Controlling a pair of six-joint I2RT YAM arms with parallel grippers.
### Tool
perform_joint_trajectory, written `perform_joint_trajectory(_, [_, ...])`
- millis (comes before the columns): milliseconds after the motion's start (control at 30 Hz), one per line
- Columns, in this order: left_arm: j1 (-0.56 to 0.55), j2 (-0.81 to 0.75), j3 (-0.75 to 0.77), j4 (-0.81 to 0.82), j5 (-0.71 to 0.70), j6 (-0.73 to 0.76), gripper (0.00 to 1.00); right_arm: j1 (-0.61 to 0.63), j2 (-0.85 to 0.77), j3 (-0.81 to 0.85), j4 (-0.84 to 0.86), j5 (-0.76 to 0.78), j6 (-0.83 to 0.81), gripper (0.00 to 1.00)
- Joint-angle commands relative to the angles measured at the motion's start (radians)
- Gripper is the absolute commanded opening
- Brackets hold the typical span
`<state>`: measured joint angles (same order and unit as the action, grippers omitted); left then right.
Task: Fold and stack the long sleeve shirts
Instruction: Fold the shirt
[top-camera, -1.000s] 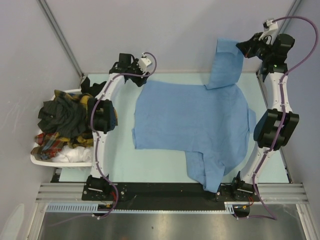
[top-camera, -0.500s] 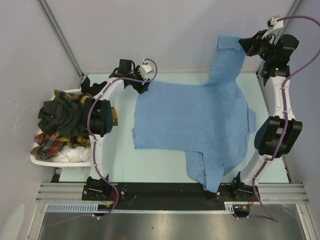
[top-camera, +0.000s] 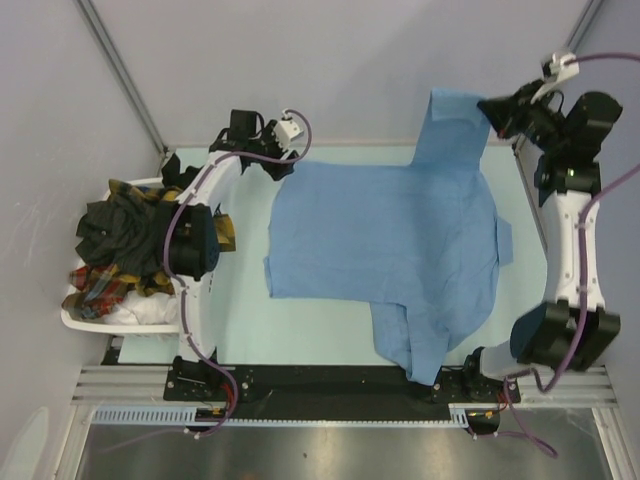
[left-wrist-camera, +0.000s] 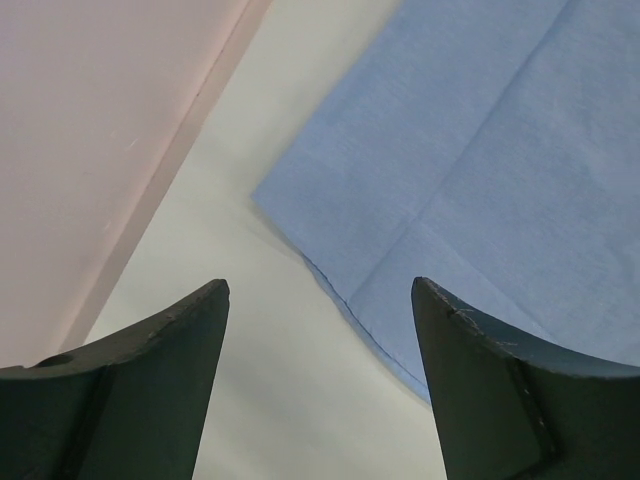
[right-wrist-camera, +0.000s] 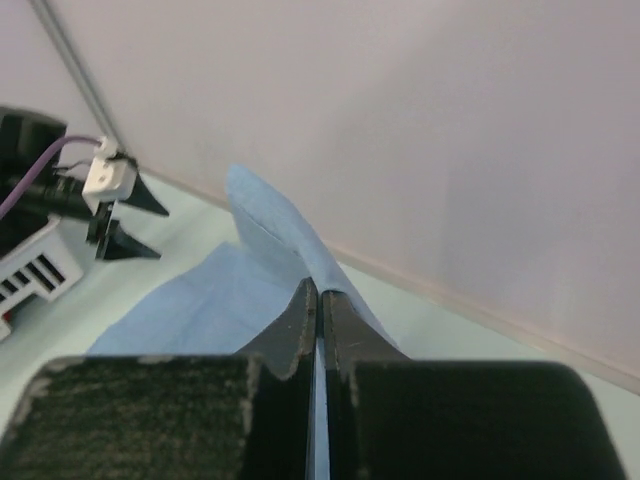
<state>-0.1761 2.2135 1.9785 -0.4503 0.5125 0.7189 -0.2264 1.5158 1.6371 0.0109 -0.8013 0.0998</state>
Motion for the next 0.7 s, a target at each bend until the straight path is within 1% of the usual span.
perform_joint_trajectory(0, [0.004,-0.133,-0.082,-0.031,0.066,0.083,0.79,-0.004,-0.324,-0.166,-0.19,-0.053,-0.199,0.0])
perform_joint_trajectory(67, [0.007,-0.153,-0.124,-0.033,0.073,0.096,0.79,-0.025,-0.414,-0.227,-0.254,-0.042,-0.244,0.0])
perform_joint_trajectory(100, [0.007,-0.161,-0.136,-0.034,0.075,0.108,0.79,-0.034,-0.463,-0.273,-0.312,-0.035,-0.262,0.0])
perform_joint_trajectory(133, [0.007,-0.176,-0.147,-0.036,0.073,0.114,0.79,-0.05,-0.536,-0.292,-0.342,-0.027,-0.291,0.0])
perform_joint_trajectory(167, [0.007,-0.187,-0.17,-0.037,0.075,0.123,0.8,-0.083,-0.578,-0.307,-0.37,-0.018,-0.302,0.0])
perform_joint_trajectory(233, [0.007,-0.211,-0.196,-0.056,0.09,0.174,0.8,-0.126,-0.673,-0.347,-0.462,-0.018,-0.349,0.0])
perform_joint_trajectory(333, [0.007,-0.241,-0.24,-0.09,0.107,0.257,0.81,-0.197,-0.767,-0.394,-0.589,0.008,-0.409,0.0])
perform_joint_trajectory(400, [0.004,-0.25,-0.26,-0.108,0.106,0.301,0.82,-0.226,-0.799,-0.448,-0.638,0.027,-0.42,0.0])
perform_joint_trajectory(500, [0.001,-0.252,-0.273,-0.145,0.104,0.355,0.82,-0.229,-0.816,-0.508,-0.631,0.068,-0.416,0.0])
perform_joint_trajectory(567, [-0.003,-0.239,-0.274,-0.171,0.106,0.375,0.82,-0.229,-0.79,-0.551,-0.612,0.088,-0.408,0.0])
perform_joint_trajectory(600, [-0.006,-0.232,-0.268,-0.182,0.103,0.378,0.8,-0.229,-0.777,-0.565,-0.6,0.097,-0.397,0.0])
perform_joint_trajectory(667, [-0.02,-0.215,-0.239,-0.224,0.097,0.384,0.79,-0.229,-0.722,-0.582,-0.585,0.108,-0.382,0.0])
